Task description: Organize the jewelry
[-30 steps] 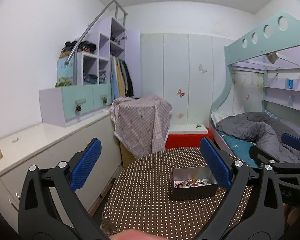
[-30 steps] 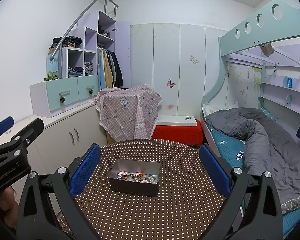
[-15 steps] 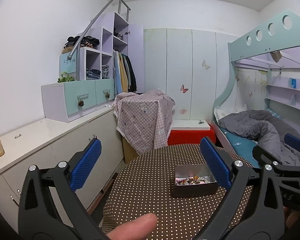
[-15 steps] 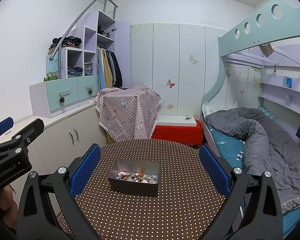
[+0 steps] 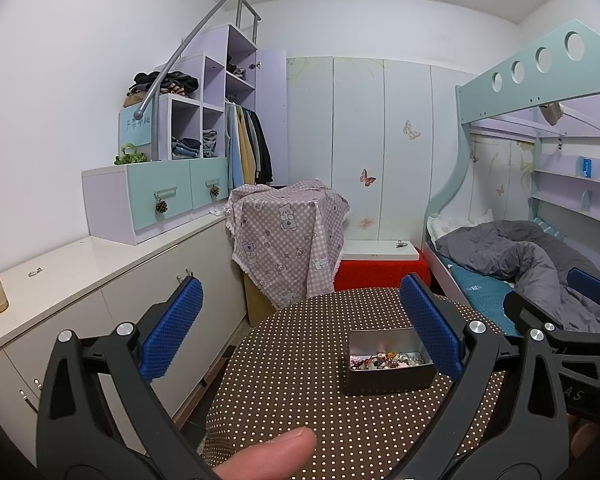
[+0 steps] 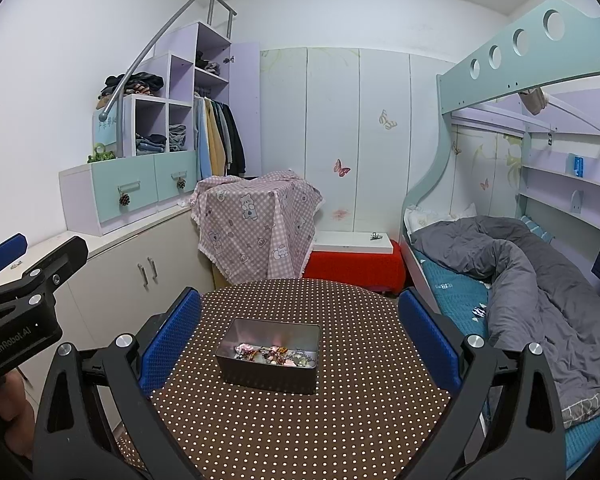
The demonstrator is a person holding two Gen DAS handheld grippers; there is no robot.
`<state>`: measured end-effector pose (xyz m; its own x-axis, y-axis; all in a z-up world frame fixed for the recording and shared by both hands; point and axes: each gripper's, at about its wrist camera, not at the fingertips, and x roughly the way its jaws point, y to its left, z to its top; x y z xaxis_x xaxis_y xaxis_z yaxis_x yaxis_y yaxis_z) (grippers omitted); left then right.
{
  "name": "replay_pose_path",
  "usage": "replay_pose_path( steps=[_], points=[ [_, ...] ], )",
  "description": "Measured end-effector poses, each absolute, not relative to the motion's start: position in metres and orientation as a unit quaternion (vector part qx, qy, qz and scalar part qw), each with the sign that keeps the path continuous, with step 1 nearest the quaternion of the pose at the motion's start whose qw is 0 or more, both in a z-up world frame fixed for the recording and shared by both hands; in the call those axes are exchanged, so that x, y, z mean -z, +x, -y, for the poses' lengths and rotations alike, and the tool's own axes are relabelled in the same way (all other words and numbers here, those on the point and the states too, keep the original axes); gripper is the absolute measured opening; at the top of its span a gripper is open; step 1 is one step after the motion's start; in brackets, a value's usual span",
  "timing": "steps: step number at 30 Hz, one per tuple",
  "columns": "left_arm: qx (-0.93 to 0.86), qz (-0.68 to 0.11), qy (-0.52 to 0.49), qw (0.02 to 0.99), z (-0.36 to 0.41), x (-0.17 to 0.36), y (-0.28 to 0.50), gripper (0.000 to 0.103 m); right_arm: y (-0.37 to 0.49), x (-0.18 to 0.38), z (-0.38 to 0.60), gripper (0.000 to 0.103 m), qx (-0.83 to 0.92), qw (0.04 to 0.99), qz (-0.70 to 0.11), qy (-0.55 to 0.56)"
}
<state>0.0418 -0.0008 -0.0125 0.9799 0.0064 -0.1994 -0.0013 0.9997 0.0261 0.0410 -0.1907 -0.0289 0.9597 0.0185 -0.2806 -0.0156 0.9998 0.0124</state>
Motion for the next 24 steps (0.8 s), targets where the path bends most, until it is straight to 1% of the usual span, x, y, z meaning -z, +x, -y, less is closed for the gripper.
replay_pose_path(
  steps=[5,9,17,24],
  points=[
    [-0.003,-0.1,0.014,0.995,0.0011,0.0124,0.0418,0.097,0.0406,0.0288,0.1906,0.095,-0.009,0.99,-0.142,0.005],
    [0.002,-0.075,0.011,0.997,-0.0004,0.0117,0.0361,0.097,0.04,0.0301,0.1908,0.095,-0.009,0.99,-0.144,0.006],
    [-0.009,-0.104,0.01,0.994,-0.0012,0.0103,0.0445,0.097,0.0398,0.0295,0.1913,0.095,-0.009,0.989,-0.144,0.006],
    [-0.006,-0.107,0.009,0.994,-0.0022,0.0107,0.0459,0.097,0.0402,0.0291,0.1921,0.095,-0.009,0.989,-0.145,0.006]
  ],
)
